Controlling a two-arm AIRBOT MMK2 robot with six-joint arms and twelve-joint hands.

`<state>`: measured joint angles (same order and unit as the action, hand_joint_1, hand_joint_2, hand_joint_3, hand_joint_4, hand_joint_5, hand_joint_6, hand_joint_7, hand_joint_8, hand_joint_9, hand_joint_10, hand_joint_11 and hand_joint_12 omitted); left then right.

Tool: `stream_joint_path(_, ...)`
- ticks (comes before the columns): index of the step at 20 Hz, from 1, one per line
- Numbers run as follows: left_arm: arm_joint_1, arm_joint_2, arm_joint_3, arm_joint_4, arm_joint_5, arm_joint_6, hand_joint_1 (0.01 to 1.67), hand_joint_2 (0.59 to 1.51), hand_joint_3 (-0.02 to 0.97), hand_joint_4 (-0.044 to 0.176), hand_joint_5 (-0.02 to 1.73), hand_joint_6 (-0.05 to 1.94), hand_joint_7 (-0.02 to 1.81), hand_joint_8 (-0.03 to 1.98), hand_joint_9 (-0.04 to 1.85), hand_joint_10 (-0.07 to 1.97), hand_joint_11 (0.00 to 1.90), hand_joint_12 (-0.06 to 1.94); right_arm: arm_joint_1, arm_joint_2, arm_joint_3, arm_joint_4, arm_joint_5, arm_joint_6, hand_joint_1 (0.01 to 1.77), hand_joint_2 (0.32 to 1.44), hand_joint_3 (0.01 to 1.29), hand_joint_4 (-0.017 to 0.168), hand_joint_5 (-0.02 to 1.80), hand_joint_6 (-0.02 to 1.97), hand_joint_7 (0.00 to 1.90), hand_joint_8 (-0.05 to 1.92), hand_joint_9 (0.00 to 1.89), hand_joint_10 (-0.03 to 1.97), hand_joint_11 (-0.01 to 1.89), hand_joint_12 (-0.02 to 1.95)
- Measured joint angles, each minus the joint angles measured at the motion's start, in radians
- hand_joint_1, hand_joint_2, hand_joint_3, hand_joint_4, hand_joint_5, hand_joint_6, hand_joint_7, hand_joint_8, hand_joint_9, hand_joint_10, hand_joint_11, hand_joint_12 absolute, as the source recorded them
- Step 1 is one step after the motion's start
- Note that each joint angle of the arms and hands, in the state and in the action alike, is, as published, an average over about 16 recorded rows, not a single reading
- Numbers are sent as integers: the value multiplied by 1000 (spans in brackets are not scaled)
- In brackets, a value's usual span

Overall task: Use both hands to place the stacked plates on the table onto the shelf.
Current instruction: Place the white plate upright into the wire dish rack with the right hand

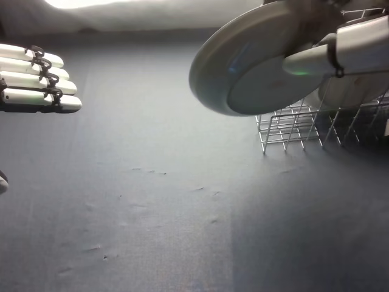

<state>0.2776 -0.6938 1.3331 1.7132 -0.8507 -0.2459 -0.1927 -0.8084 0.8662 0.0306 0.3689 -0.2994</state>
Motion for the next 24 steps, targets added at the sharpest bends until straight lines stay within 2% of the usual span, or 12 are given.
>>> stream_joint_path(7, -9, -11, -2, 14, -2, -5, 14, 1061, 20, -1, 18, 6, 16, 9, 20, 9, 13, 3, -38, 27, 40, 2, 11, -1, 1372, 1016, 11, -7, 820, 1103, 906, 1053, 930, 1216, 910, 1425)
stream_joint_path(20, 8, -49, 24, 5, -14, -8, 14, 1063, 21, -1, 21, 6, 13, 9, 18, 10, 14, 3, -184, 31, 110, -40, 70, -7, 1365, 1037, 10, -8, 810, 1138, 889, 1054, 922, 1229, 905, 1401)
stream_joint_path(24, 19, -58, 30, -3, -19, -9, 14, 1064, 20, -1, 22, 6, 14, 9, 18, 10, 13, 4, -209, 22, 135, -74, 83, -9, 1344, 1058, 12, -8, 781, 1059, 852, 916, 867, 1107, 817, 1398)
